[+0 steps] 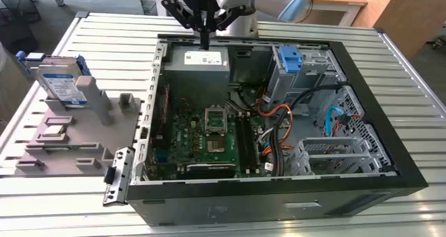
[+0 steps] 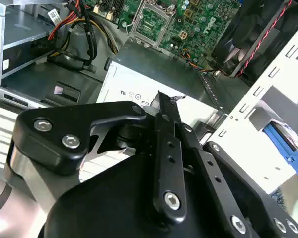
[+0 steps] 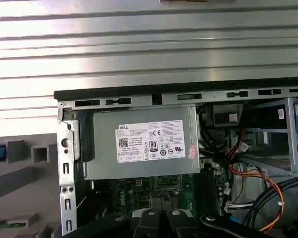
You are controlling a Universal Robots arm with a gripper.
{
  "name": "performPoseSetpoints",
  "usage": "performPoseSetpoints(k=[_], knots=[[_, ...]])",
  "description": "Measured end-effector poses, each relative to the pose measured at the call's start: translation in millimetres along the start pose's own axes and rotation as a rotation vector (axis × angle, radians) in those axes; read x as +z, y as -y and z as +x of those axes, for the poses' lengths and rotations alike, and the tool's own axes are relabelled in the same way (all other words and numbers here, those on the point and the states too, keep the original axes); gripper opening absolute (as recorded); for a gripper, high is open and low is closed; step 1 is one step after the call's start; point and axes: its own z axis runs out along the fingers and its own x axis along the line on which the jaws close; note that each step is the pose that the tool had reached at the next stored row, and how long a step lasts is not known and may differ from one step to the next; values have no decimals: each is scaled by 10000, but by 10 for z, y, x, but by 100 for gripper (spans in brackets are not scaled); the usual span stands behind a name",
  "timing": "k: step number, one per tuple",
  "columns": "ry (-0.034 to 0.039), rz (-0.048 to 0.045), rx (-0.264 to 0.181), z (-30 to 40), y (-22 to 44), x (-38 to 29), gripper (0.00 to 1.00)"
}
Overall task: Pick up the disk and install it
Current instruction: 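Reach for the disk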
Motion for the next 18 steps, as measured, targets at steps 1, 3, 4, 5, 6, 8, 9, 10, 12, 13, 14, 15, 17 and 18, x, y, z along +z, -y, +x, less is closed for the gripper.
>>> performPoseSetpoints(k=[1,3,4,5,6,8,9,10,12,13,14,15,17,18], knots=[[0,0,0,0,0,0,11],[0,0,0,0,0,0,11],[0,0,0,0,0,0,11],[0,0,0,1,0,0,11],[-1,1,1,4,0,-1,11],[0,1,1,12,1,0,11],[0,0,0,18,1,0,11],[1,0,1,23,2,0,11],[0,0,0,36,3,-1,11],[0,0,0,44,4,-1,11],[0,0,0,52,4,-1,11],[0,1,-1,62,5,-2,11],[-1,1,-1,84,7,-3,11],[0,0,-1,97,7,-3,11]])
